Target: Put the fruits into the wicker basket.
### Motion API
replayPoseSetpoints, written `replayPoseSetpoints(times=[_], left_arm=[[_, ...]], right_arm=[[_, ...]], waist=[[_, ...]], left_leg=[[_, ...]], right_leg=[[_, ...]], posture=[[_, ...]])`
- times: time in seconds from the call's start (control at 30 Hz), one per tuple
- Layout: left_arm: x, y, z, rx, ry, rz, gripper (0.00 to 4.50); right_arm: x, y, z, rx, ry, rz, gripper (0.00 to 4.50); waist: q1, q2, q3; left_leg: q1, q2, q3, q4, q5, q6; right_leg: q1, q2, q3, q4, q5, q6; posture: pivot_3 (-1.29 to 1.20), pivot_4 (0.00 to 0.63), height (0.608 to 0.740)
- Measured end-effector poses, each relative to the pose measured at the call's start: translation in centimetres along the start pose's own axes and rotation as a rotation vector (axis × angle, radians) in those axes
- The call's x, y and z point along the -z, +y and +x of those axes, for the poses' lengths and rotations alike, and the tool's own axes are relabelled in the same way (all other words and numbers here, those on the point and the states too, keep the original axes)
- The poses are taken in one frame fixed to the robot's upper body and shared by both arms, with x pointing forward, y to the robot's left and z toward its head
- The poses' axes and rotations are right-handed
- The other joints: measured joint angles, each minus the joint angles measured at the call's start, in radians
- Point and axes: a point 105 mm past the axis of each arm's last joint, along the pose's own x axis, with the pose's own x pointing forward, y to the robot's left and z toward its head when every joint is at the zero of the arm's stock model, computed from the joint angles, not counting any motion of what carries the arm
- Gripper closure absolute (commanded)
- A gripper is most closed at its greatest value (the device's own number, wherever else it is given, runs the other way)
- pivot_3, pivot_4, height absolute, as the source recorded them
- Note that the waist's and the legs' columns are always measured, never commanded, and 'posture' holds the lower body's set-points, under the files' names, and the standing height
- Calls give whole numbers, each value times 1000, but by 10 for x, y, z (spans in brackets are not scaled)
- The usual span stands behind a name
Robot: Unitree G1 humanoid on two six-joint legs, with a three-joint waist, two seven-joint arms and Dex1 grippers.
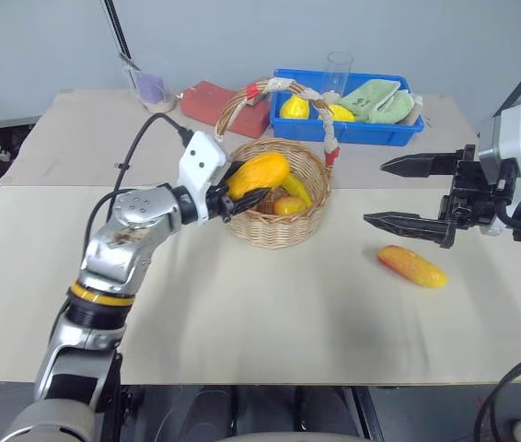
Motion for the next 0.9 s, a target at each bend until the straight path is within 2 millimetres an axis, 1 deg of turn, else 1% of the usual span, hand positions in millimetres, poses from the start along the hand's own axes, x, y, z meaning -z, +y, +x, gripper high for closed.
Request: replayPoseSetpoints(times=[0.03, 0.07, 0.1, 0.13, 0.27, 0.4, 0.47, 0.5, 0.53, 0.6, 0.63, 0.7, 0.77, 0.8, 0.87, 0.9], left_arm=[[-1, 2, 4, -6, -9, 17, 978], [-1, 2, 5, -5, -14, 28, 652], [-1, 2, 7, 2, -18, 35, 170], [-2, 0, 7, 13, -24, 39, 41], [-2, -2, 5, 45, -26, 43, 41], [-2, -8, -12, 107, -15, 58, 41], [-2, -18, -30, 194, 4, 63, 41], [-5, -23, -38, 248, 2, 55, 41], [-8, -38, -51, 348, 15, 62, 41], [-9, -51, -62, 437, 34, 60, 41], [-12, -58, -67, 488, 32, 68, 41], [-17, -66, -70, 536, 26, 82, 41], [-20, -76, -74, 594, 30, 115, 41], [-20, -81, -76, 621, 37, 128, 41], [-19, -86, -78, 645, 43, 131, 41], [-18, -87, -78, 651, 44, 129, 41]], right_arm=[[-1, 0, 0, 7, -2, -5, 0], [-2, 0, 0, 11, -5, -8, 0], [-3, 0, -1, 21, -7, -9, 0], [-2, -1, -2, 32, -7, -8, 0], [5, -2, -3, 59, 10, 21, 0], [11, -3, -8, 88, 46, 25, 0], [23, -1, -13, 95, 112, 40, 0], [30, -2, -16, 109, 151, 52, 0], [41, 0, -19, 109, 228, 56, 0], [56, -2, -23, 139, 310, 80, 0], [68, -3, -25, 159, 356, 103, 0], [81, -1, -25, 163, 409, 115, 0], [106, 1, -31, 167, 515, 124, 0], [122, 2, -37, 172, 575, 146, 0], [146, 5, -45, 177, 649, 184, 0], [153, 5, -46, 177, 665, 192, 0]], waist=[[0, 0, 0], [-1, 0, 0], [-2, 0, 0], [-1, 0, 0], [-1, 0, 0], [-3, 0, 0], [-3, 0, 0], [-2, 0, 0], [-2, 0, 0], [-1, 0, 0], [1, 0, 0], [3, 0, 0], [2, 0, 0], [1, 0, 0], [-1, 0, 0], [-2, 0, 0]], left_leg=[[0, 0, 0, 0, 0, 0], [0, 0, 0, 0, 0, 1], [0, 0, 0, 0, -1, 1], [0, 0, 0, 0, -1, 1], [-1, 0, 0, 1, -1, 1], [0, 1, 0, 0, -1, 1], [0, 2, 0, 0, -1, 1], [0, 1, 0, 1, -1, 1], [-1, 2, 0, 0, -1, 1], [0, 1, 0, 1, -1, 1], [0, 1, 0, 1, -1, 1], [0, 1, 0, 1, -1, 1], [0, 1, 0, 1, -1, 1], [1, 1, 0, 1, -1, 1], [1, 1, 1, 1, -1, 1], [1, 1, 1, 1, -1, 1]], right_leg=[[0, 0, 0, 0, 0, 0], [0, 0, 0, 0, 0, 0], [0, 0, 0, 1, 0, 0], [0, 0, 0, 1, 0, 0], [0, 0, 0, 1, 0, 0], [0, 1, 0, 1, 0, 0], [0, 1, 0, 1, 0, 0], [0, 0, 0, 0, 0, 0], [0, 0, 0, 1, 0, 0], [1, -1, 0, 0, 0, 0], [1, -1, 0, -1, 0, 0], [1, 0, 0, -1, 0, 0], [1, 0, 0, -1, 0, 0], [1, 0, 0, -1, 0, 0], [1, 1, 1, -1, 0, 0], [0, 1, 1, -1, 0, 0]], posture=[[0, 150, 740], [0, 150, 740], [0, 150, 740], [0, 150, 740], [0, 150, 740], [0, 150, 740], [0, 150, 740], [0, 150, 740], [0, 150, 740], [0, 150, 740], [0, 150, 740], [0, 150, 740], [0, 150, 740], [0, 150, 740], [0, 150, 740], [0, 150, 740]])
